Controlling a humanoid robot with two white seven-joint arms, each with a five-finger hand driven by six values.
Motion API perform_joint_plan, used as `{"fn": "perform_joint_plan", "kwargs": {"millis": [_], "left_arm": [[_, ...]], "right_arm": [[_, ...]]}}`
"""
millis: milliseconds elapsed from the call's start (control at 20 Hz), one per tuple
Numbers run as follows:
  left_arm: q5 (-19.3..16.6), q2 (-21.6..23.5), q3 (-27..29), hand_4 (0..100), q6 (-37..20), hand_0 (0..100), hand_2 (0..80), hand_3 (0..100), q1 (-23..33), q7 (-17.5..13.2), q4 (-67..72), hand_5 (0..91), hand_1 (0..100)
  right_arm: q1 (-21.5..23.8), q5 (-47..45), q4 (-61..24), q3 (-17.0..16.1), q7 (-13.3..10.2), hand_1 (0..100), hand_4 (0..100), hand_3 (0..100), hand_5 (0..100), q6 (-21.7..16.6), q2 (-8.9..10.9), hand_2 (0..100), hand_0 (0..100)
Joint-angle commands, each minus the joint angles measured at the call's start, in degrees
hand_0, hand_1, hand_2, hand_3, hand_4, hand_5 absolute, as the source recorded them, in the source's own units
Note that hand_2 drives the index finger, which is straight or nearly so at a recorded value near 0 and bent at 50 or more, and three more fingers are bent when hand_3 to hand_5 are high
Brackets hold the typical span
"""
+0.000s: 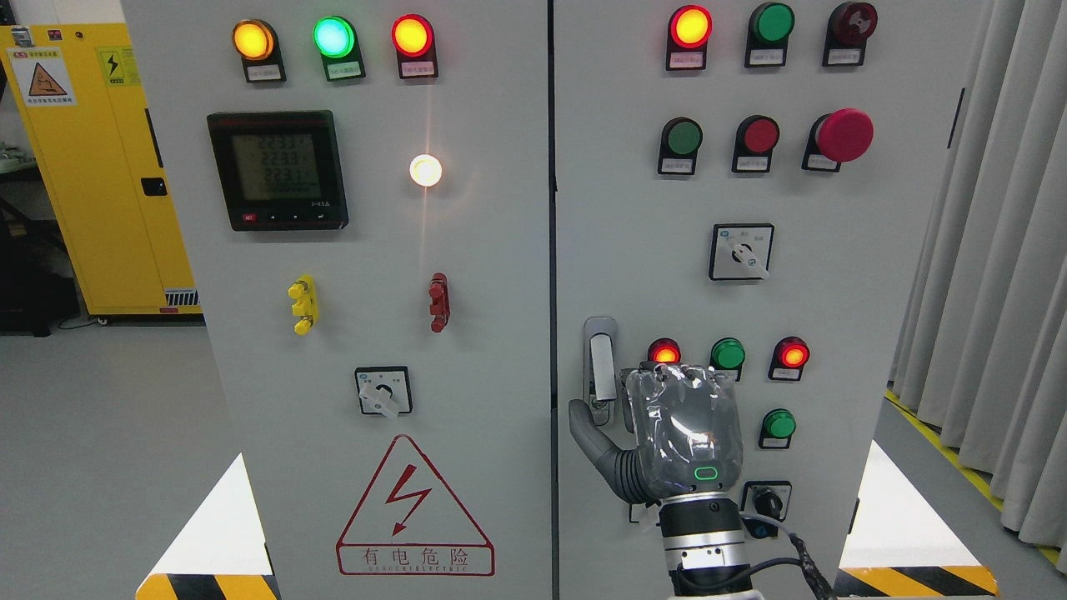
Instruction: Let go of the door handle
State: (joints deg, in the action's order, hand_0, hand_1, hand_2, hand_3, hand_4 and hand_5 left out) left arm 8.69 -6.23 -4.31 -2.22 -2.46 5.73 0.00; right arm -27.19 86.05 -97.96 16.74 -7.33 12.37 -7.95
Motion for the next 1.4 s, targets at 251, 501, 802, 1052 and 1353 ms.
{"fn": "perform_joint_plan", "kwargs": {"millis": [251,501,802,1052,1353], "left_arm": [[0.0,0.0,0.0,0,0.0,12,0.0,0,0.0,0.0,-0.7,0.0,56],[0.0,0.1,0.0,0,0.0,12,0.0,0,0.0,0.0,-0.7,0.0,56],[0.0,0.1,0.0,0,0.0,12,0.0,0,0.0,0.0,-0.7,0.0,56],[0.0,0.0,0.0,0,0.0,12,0.0,0,0.0,0.0,-0.7,0.0,56],[0.0,0.0,0.0,0,0.0,12,0.0,0,0.0,0.0,-0.7,0.0,56]], "right_arm": [[-0.3,-0.1,0.5,-1.0,-0.3,38,100,100,99,0.0,-0.05,98,36],[-0.1,-0.3,0.6,-1.2,-0.3,38,100,100,99,-0.1,-0.05,98,38],[-0.1,-0.4,0.6,-1.3,-0.3,38,100,100,99,-0.1,-0.05,98,42],[-0.1,-0.5,0.6,-1.3,-0.3,37,100,100,99,-0.1,-0.05,98,45],[-0.1,-0.5,0.5,-1.4,-0.3,37,100,100,99,-0.1,-0.05,98,50]]}}
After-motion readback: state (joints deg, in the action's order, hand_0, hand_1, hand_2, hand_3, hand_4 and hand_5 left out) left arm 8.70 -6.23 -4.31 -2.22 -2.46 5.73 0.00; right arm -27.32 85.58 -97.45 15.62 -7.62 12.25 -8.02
